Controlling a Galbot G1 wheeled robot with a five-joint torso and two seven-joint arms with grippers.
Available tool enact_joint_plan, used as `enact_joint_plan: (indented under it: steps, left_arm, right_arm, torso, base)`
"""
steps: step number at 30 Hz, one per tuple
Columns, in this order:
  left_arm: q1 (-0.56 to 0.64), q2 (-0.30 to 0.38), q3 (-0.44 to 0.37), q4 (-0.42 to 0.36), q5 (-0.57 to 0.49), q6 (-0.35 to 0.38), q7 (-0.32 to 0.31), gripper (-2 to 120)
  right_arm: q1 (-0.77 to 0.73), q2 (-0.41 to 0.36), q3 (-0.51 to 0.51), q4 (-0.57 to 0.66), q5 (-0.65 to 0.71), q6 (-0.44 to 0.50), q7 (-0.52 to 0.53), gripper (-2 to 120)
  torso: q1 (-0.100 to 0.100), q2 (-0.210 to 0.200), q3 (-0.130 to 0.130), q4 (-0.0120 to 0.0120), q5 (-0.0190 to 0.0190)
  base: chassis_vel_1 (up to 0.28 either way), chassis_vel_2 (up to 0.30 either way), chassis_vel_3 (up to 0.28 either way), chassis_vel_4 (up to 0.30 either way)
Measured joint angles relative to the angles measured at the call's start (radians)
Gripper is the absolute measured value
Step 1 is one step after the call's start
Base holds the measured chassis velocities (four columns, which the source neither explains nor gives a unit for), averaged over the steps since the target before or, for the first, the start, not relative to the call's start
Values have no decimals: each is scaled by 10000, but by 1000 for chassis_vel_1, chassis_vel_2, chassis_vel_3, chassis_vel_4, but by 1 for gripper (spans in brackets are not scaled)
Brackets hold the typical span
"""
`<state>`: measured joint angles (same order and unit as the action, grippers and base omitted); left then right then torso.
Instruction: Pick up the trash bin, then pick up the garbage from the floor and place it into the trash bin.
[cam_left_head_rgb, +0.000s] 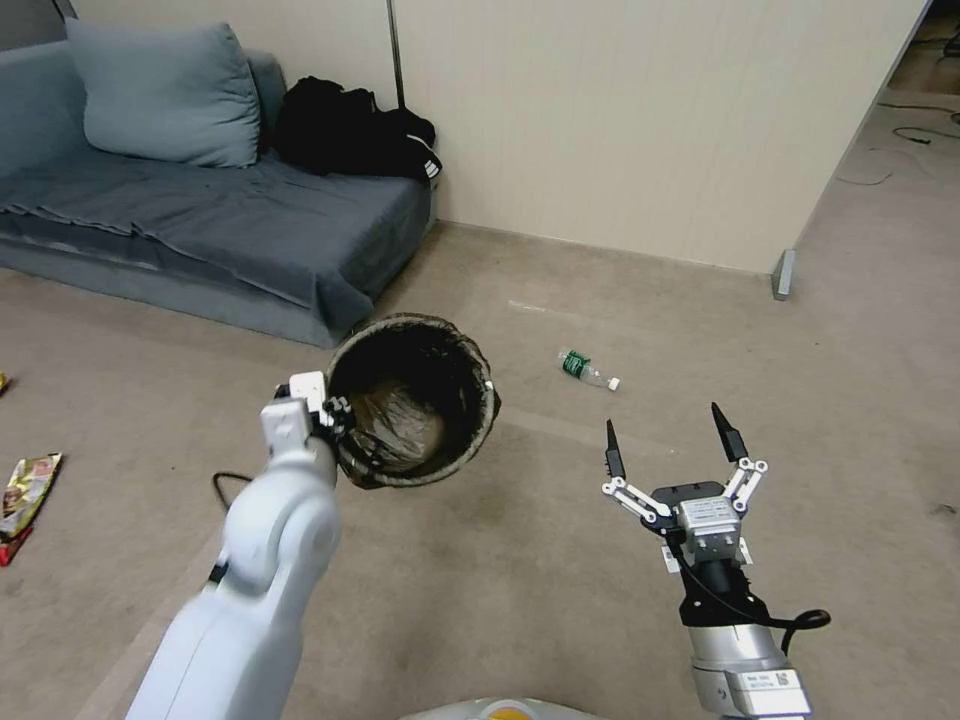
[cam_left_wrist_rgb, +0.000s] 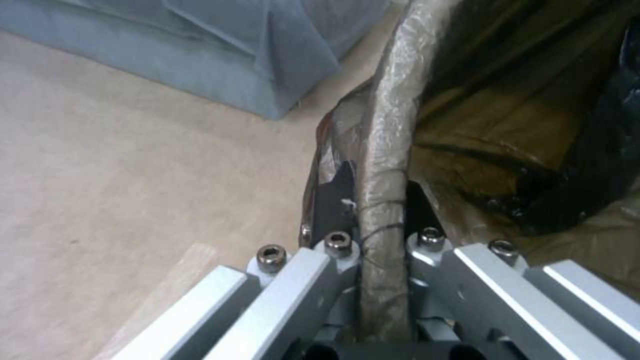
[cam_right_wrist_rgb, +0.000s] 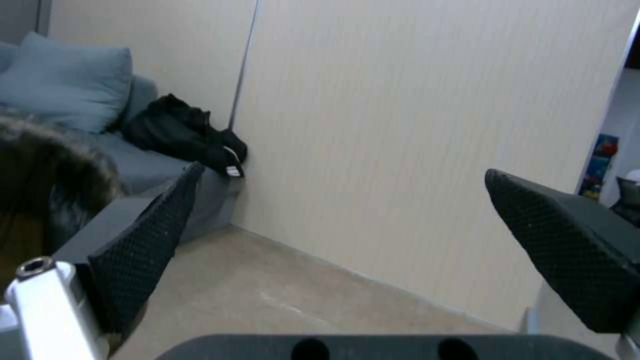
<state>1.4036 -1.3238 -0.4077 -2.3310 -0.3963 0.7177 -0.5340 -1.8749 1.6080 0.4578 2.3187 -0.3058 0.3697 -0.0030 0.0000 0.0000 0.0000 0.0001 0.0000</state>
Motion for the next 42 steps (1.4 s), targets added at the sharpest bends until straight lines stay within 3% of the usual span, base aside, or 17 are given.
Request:
enact_joint_plan:
  steps: [1,8,14,27,42]
  left_arm:
    - [564,-101,3,-375,535,-144,267,0]
    - [2534,-931,521,-1473,1825,-696,430,0]
    - [3525,-1236,777,-1632,2581,-1156,452,0]
    - [3593,-1300,832,-1447,2833,-1450,437,0]
    - [3405,-1296,726,-1025,2843,-1724,489,0]
  right_arm:
    - [10,0,-8,-1,145,-8,-53,100]
    - [51,0,-102,-73,233,-62,-123,100]
    - [52,0,-111,-75,217,-148,-47,100]
    - [42,0,-89,-46,206,-167,-11,100]
    - [45,0,-76,-46,195,-163,-110,100]
  torso:
    - [0,0,0,1,-1]
    - [-1,0,0,-1,2]
    - [-1,0,-1,0,0]
    - [-2,1,-1,-1,0]
    - [0,1,1,-1,-1]
  base:
    - [0,0,0,0]
    - [0,0,0,0]
    - [0,0,0,0]
    - [-4,5,6,-3]
    - [-168,167,173,-167]
